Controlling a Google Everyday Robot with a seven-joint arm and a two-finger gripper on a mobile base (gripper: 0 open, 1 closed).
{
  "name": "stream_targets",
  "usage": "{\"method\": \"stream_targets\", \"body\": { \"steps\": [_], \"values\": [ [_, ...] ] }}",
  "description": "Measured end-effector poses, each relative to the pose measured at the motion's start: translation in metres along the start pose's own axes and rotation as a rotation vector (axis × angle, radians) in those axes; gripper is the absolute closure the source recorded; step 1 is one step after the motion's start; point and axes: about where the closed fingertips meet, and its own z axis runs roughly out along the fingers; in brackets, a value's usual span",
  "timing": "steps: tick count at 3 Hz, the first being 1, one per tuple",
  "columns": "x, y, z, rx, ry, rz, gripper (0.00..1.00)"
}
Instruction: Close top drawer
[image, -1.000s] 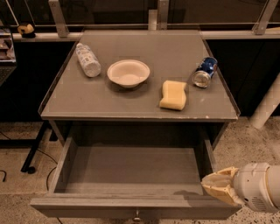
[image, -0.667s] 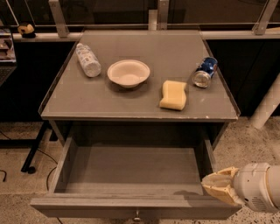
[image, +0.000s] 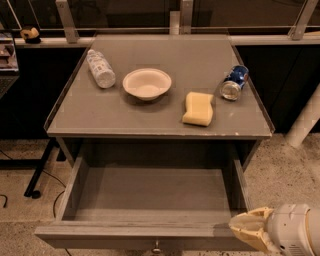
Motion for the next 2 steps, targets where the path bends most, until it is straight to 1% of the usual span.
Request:
{"method": "stream_targets", "body": {
  "steps": [1,2],
  "values": [
    [0.012,0.01,0.002,-0.003,-0.002,0.036,1.0],
    [0.025,0.015,0.005,0.012,0.005,0.073,1.0]
  ]
}}
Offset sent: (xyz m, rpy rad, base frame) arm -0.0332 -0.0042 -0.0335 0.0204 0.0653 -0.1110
